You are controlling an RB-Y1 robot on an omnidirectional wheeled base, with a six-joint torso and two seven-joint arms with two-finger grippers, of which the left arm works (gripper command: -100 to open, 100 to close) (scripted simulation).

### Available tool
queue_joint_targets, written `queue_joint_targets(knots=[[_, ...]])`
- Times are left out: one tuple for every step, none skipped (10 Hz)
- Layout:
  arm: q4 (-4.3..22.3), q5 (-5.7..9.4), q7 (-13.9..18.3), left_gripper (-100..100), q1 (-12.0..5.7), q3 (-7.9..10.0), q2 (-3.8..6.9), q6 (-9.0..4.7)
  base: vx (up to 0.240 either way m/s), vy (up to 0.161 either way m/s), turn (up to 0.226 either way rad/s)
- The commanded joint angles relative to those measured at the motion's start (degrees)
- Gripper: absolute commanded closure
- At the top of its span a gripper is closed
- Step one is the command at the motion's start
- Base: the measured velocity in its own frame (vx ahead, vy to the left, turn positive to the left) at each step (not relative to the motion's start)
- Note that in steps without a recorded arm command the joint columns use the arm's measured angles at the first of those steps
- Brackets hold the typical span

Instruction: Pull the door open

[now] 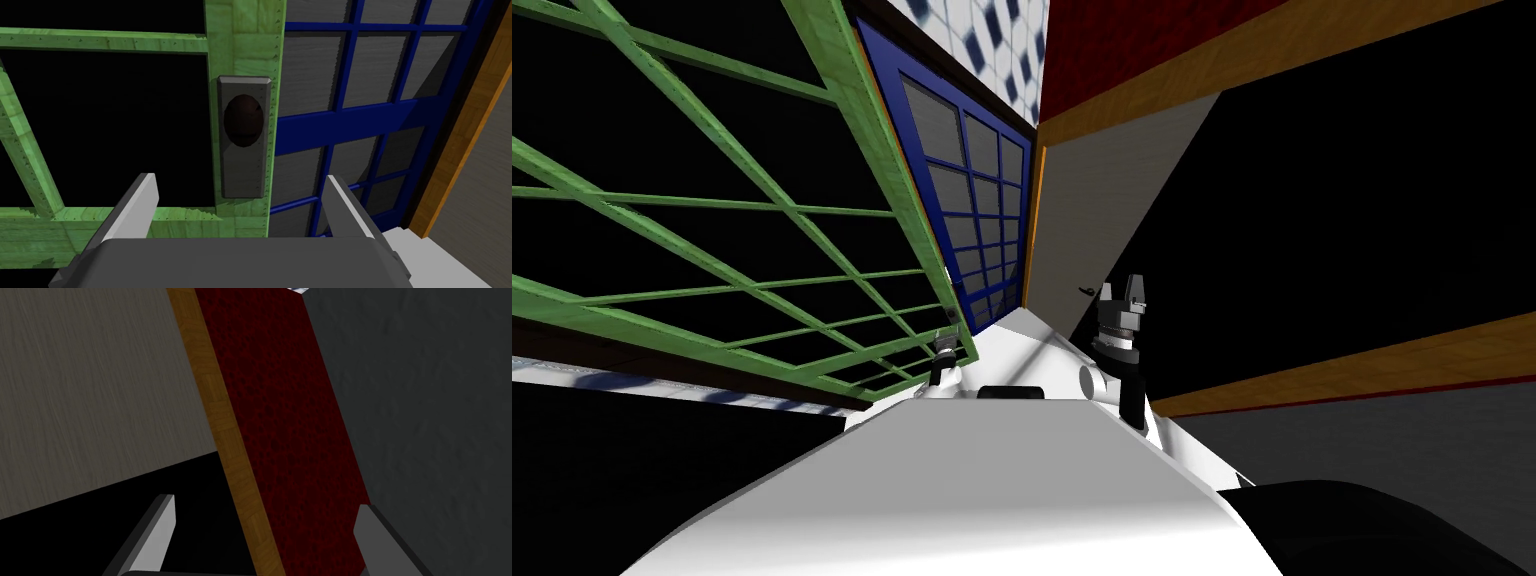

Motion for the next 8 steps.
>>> queue_joint_targets(knots=[[2.9,0.05,1.7,-100,-1.53,-0.02,1.28,-1.67,0.154,0.011,-0.045],[3.3,0.05,1.7,-100,-1.53,-0.02,1.28,-1.67,0.083,0.0,0.004],[3.9,0.05,1.7,-100,-1.53,-0.02,1.28,-1.67,0.026,-0.01,0.008],[4.2,0.16,3.3,-100,-0.77,0.07,2.78,-1.85,0.108,0.001,-0.078],[4.4,0.24,4.4,-100,-0.21,0.13,3.87,-1.99,0.188,-0.013,-0.119],[4.5,0.32,5.6,-100,0.35,0.19,4.97,-2.13,0.209,-0.01,-0.097],[4.6,0.36,6.2,-100,0.61,0.22,5.48,-2.19,0.188,0.014,-0.047],[4.6,0.36,6.2,-100,0.61,0.22,5.48,-2.19,0.099,0.029,-0.008]])
